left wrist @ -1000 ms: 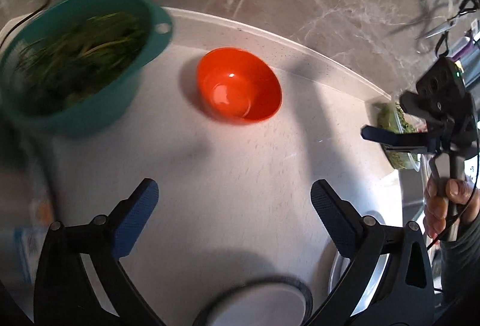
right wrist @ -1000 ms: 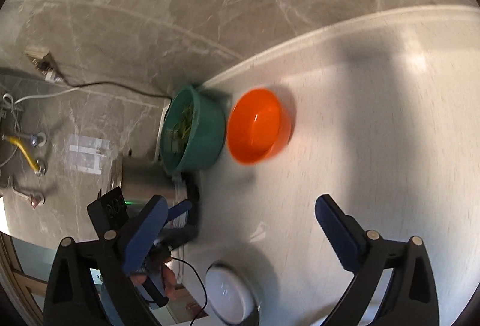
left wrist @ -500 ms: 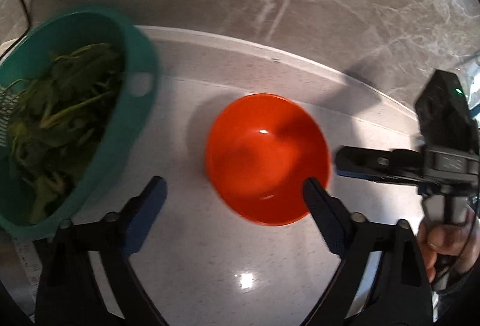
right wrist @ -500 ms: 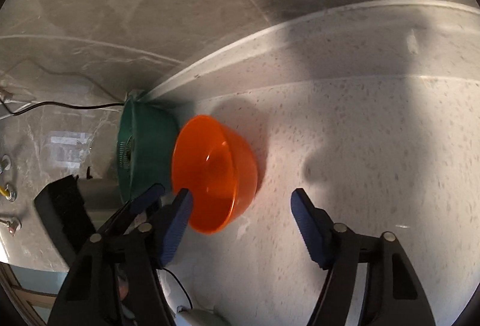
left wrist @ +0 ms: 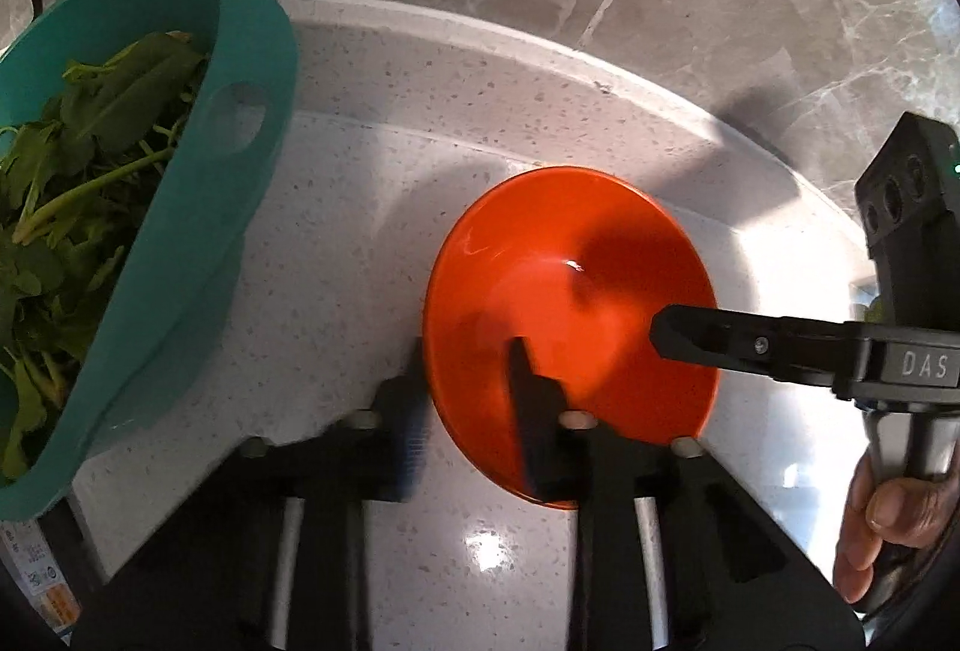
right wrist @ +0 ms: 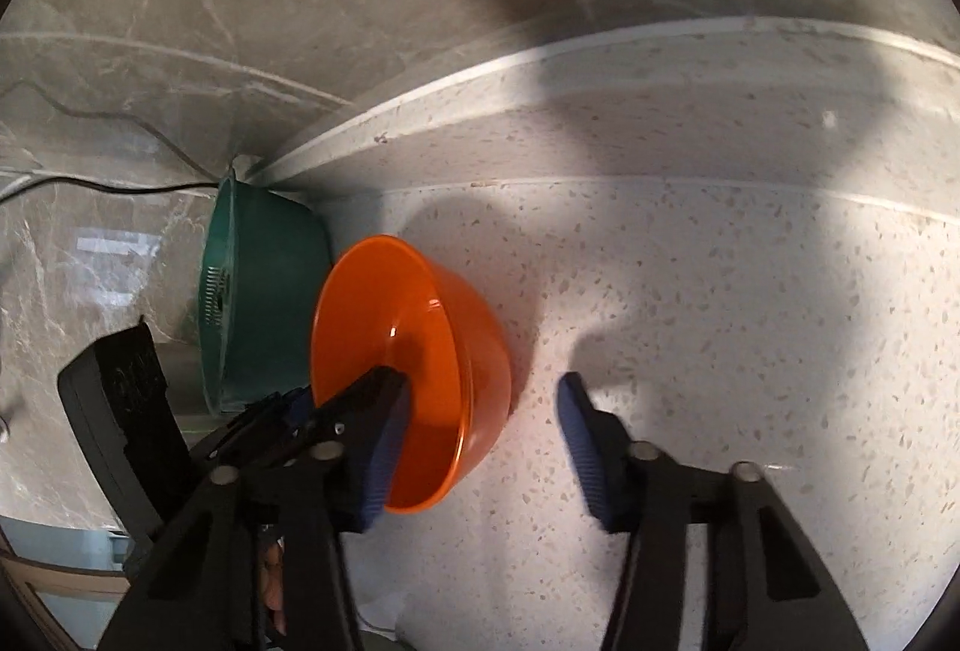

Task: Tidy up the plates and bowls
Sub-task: 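Close the left gripper on the orange bowl rim while the right gripper clamps it too, then lift the orange bowl with both grippers and carry it over the bowl stack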

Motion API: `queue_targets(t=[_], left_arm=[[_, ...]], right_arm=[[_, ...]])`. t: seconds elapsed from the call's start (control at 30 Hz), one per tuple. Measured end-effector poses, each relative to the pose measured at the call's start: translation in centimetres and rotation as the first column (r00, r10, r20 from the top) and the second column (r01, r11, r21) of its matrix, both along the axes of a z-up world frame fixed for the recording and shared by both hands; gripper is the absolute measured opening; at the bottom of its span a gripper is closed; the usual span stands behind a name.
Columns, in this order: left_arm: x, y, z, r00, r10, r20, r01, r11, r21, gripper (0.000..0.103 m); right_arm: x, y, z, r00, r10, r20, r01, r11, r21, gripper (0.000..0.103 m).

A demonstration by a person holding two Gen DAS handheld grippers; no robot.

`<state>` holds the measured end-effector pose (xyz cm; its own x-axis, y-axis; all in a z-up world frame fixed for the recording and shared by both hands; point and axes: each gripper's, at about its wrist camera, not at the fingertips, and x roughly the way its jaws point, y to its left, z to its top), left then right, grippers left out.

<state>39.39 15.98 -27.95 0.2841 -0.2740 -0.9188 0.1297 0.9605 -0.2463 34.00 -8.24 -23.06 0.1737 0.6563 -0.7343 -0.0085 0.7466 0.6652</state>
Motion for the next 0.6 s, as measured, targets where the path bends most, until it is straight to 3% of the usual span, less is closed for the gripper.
queue_targets(t=[0.1,0.23,0.6], left_arm=[[0.4,-0.6,-0.7,1.0,0.006,-0.001,-0.006,1.0,0.0,0.007],[0.6,-1.1,-0.8,1.0,0.001,0.005,-0.001,1.0,-0.005,0.007],[-0.8,-1.3,-1.2,1.0,0.007,-0.004,-0.007,1.0,-0.014,0.006]], right_arm=[[0.1,0.3,-0.2,1.0,0.004,-0.007,-0.005,1.0,-0.026,0.031],[0.0,0.3,-0.5,1.0,0.004,-0.017,-0.004,1.0,-0.03,0.022],[-0.4,0.6,-0.7,0.999,-0.018,-0.037,0.018,1.0,-0.016,0.02]])
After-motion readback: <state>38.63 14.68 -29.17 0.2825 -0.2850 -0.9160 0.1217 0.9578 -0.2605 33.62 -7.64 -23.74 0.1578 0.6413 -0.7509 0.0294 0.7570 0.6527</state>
